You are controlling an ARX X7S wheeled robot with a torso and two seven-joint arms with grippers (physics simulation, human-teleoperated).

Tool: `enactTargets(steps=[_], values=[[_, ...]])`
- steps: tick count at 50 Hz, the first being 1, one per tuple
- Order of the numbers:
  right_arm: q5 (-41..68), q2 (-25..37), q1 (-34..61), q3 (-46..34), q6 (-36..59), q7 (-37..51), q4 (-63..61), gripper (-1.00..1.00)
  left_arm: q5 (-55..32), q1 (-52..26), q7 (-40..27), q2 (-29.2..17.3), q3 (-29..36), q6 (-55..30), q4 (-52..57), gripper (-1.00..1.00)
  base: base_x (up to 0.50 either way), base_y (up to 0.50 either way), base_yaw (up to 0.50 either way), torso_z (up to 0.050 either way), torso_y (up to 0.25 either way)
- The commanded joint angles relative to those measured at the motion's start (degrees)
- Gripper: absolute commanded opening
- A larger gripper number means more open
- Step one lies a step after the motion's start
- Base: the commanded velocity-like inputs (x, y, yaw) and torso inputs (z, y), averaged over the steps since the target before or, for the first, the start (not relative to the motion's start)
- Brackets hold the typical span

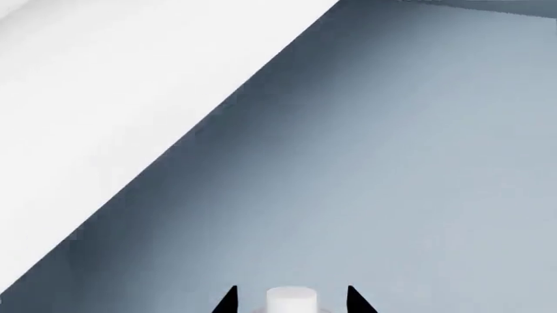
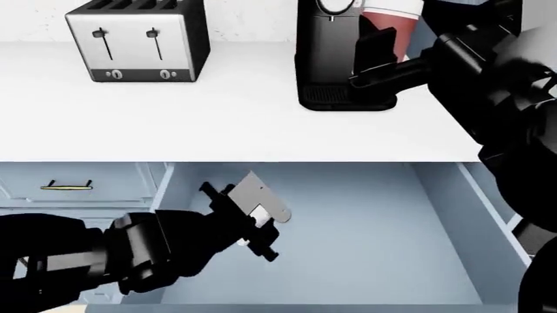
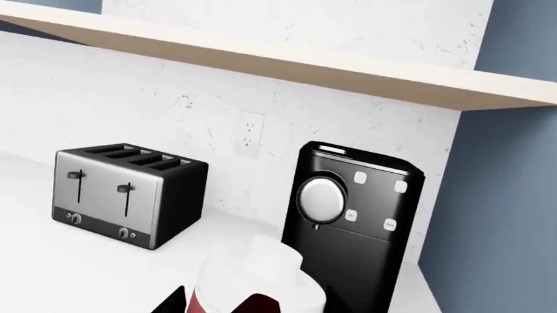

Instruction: Pick and place the shaker into the drawer. Then close the cabinet.

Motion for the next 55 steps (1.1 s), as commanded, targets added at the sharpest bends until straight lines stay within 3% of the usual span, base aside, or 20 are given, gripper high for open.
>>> enactTargets(steps=[1,12,13,30,35,40,47,55], values=[[0.17,0.8,-0.37,-0.9,-1.27,0.14,-0.23,-1.0,0.56,4.05,0.5,2.2,1.77,-0.61,-3.25,-1.0,0.0,0.0,0.0,0.0,0.0],[1.15,1.21,-0.86,-1.47,-2.24,0.96,-0.65,-1.0,1.61,4.57,-0.07,2.24,2.97,-1.91,-2.75,-1.0,0.0,0.0,0.0,0.0,0.0],[1.29,1.23,-0.79,-1.53,-2.29,1.08,-0.64,-1.0,1.3,3.86,-0.43,1.95,2.59,-2.02,-2.15,1.0,0.0,0.0,0.0,0.0,0.0],[2.86,1.7,-0.64,-3.06,-3.08,1.63,-0.14,-1.0,3.34,-14.19,-12.03,-11.97,-5.16,2.67,24.07,1.0,0.0,0.0,0.0,0.0,0.001],[11.93,3.88,0.24,-4.49,-0.09,5.62,3.09,-1.0,0.92,-18.76,-12.92,-16.36,-7.84,2.96,29.25,1.0,0.0,0.0,0.0,0.0,0.0],[25.29,9.06,4.24,-11.01,2.57,11.25,8.68,-1.0,-0.43,-21.05,-14.08,-20.36,-10.01,4.36,32.18,1.0,0.0,0.0,0.0,0.0,0.0],[37.34,12.96,8.5,-22.83,4.34,12.37,14.17,-1.0,-5.38,-21.55,-16.01,-25.92,-12.95,7.29,35.96,1.0,0.0,0.0,0.0,0.0,0.0],[34.74,13.19,4.62,-27.33,6.33,5.62,16.06,-1.0,-4.95,-20.93,-17.74,-29.92,-12.96,8.14,40.54,1.0,0.0,0.0,0.0,0.0,0.0]])
